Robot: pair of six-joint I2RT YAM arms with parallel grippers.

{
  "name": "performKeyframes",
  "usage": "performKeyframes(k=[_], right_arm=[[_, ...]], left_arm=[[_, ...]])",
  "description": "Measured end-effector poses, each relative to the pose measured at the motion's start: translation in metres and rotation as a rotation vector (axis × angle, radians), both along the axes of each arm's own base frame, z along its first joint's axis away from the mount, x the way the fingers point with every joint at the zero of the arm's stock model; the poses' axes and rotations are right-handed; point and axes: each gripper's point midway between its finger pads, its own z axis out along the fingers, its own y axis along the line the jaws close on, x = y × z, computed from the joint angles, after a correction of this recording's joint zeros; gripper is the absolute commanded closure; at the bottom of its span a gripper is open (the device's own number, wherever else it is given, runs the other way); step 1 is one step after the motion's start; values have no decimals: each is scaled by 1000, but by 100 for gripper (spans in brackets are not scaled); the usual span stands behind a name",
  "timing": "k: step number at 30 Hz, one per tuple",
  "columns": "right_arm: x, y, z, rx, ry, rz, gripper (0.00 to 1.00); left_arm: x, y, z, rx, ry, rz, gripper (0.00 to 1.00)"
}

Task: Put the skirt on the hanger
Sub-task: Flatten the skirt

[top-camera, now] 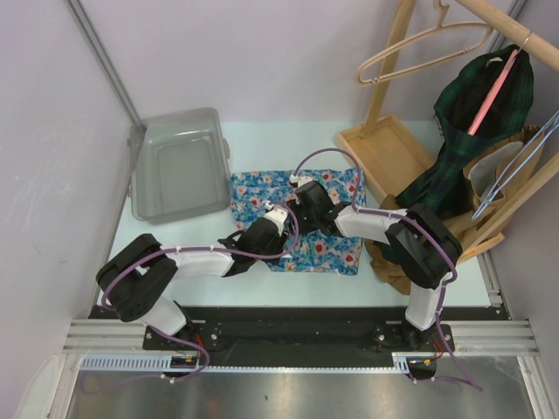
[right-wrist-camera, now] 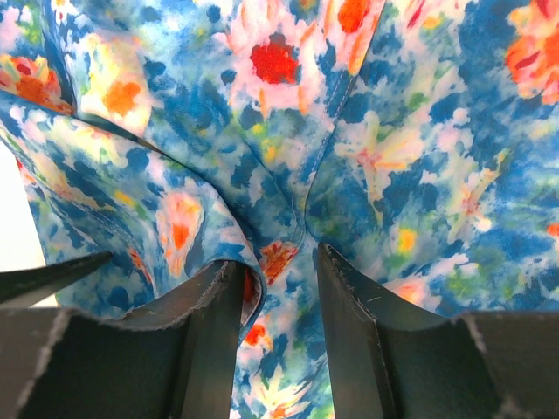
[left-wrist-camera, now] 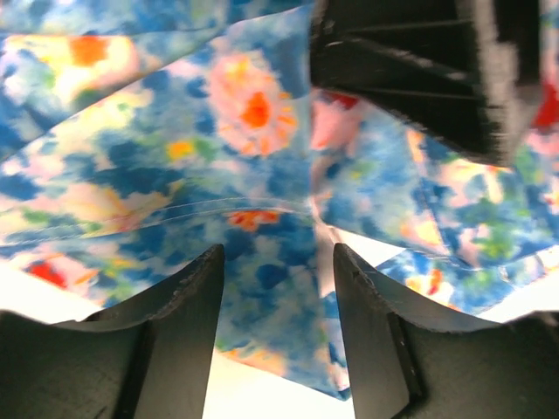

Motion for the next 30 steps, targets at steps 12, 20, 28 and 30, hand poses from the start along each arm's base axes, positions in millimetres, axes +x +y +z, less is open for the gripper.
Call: performKeyframes(k=[12, 20, 28, 30], right_arm=[[0, 0, 0, 4, 3, 2, 57], [0, 0, 0, 3, 4, 2, 57], [-1, 0, 5, 8, -1, 3, 55], [-1, 0, 7, 12, -1, 5, 54]], left_arm=[[12, -12, -2, -9, -21, 3, 57], [18, -7, -2, 8, -40, 59, 90], [16, -2, 0, 12, -28, 87, 100], [9, 6, 3, 20, -16, 94, 100]])
